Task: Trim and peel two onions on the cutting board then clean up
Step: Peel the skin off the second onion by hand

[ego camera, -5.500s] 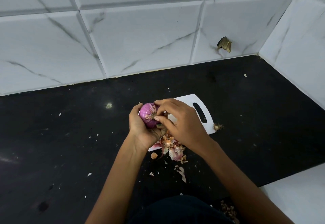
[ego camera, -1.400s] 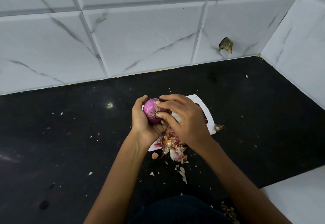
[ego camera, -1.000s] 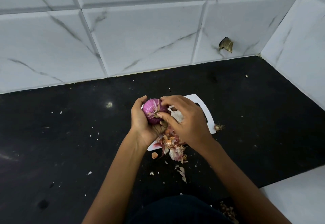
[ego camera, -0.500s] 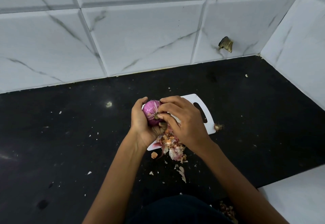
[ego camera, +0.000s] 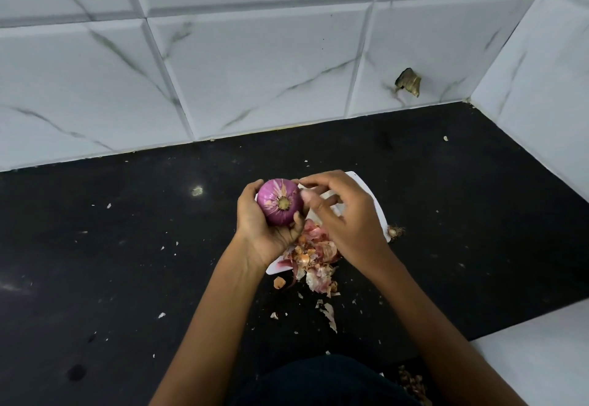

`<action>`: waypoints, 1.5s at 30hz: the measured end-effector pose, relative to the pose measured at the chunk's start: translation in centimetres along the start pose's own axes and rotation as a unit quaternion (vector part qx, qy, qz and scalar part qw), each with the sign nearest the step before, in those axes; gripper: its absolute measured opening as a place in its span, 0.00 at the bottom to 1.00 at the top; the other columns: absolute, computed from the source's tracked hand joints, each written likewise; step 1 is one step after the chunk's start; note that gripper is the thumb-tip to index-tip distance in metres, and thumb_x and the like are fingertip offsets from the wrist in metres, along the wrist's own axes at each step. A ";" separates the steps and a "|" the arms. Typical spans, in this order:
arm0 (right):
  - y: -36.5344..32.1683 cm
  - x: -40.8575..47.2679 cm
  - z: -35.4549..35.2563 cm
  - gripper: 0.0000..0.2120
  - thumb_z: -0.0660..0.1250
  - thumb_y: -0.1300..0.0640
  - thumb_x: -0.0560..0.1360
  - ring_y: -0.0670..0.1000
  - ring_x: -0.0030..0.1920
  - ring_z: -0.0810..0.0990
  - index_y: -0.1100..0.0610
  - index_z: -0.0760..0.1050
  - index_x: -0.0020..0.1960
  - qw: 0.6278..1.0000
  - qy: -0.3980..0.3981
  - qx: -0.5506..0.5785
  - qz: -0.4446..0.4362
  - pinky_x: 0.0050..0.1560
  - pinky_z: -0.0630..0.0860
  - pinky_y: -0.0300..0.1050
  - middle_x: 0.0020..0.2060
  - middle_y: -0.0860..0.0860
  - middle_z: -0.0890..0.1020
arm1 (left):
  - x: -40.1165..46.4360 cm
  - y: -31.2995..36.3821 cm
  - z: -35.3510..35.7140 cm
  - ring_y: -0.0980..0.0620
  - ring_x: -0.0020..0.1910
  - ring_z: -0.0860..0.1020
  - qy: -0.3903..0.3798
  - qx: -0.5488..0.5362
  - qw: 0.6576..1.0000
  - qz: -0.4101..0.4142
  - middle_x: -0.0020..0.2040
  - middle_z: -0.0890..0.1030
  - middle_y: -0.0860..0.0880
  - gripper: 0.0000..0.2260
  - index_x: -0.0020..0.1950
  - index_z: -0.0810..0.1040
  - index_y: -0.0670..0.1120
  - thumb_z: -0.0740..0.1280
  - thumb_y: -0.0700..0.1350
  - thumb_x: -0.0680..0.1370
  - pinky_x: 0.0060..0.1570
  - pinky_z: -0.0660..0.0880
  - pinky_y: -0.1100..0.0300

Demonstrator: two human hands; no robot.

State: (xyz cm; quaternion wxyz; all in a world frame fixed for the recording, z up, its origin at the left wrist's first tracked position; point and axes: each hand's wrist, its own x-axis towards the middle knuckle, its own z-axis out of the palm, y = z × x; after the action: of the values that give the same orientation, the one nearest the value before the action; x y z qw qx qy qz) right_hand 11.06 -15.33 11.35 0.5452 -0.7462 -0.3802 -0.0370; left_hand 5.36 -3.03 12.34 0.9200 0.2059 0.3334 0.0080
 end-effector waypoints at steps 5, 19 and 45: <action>0.2 -0.6 1.4 0.12 0.69 0.55 0.72 0.44 0.51 0.78 0.60 0.81 0.52 0.998 0.034 -0.017 -0.041 0.52 0.76 0.40 0.48 0.52 0.80 | 0.1 -0.2 0.2 0.51 0.33 0.80 0.009 0.001 1.000 0.017 0.34 0.82 0.45 0.20 0.44 0.79 0.41 0.57 0.56 0.79 0.32 0.79 0.61; -0.3 -0.7 1.9 0.13 0.70 0.57 0.74 0.44 0.52 0.78 0.59 0.79 0.57 0.996 0.058 -0.046 -0.040 0.53 0.76 0.39 0.50 0.51 0.81 | 0.4 -0.2 0.1 0.51 0.35 0.80 -0.001 -0.021 0.999 0.044 0.37 0.82 0.45 0.20 0.48 0.79 0.41 0.58 0.55 0.79 0.41 0.75 0.60; -0.6 0.7 0.4 0.11 0.75 0.61 0.67 0.47 0.41 0.79 0.57 0.78 0.47 0.999 -0.021 0.030 0.018 0.40 0.76 0.35 0.43 0.49 0.79 | -0.2 0.0 0.2 0.49 0.44 0.81 -0.011 0.143 0.985 0.100 0.44 0.83 0.43 0.21 0.47 0.81 0.41 0.58 0.55 0.80 0.42 0.79 0.56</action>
State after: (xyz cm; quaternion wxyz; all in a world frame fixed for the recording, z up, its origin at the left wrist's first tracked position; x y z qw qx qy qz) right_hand 11.07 -14.56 12.06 0.5597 -0.7369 -0.3790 -0.0004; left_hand 5.36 -3.08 12.59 0.8794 0.3677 0.2981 0.0503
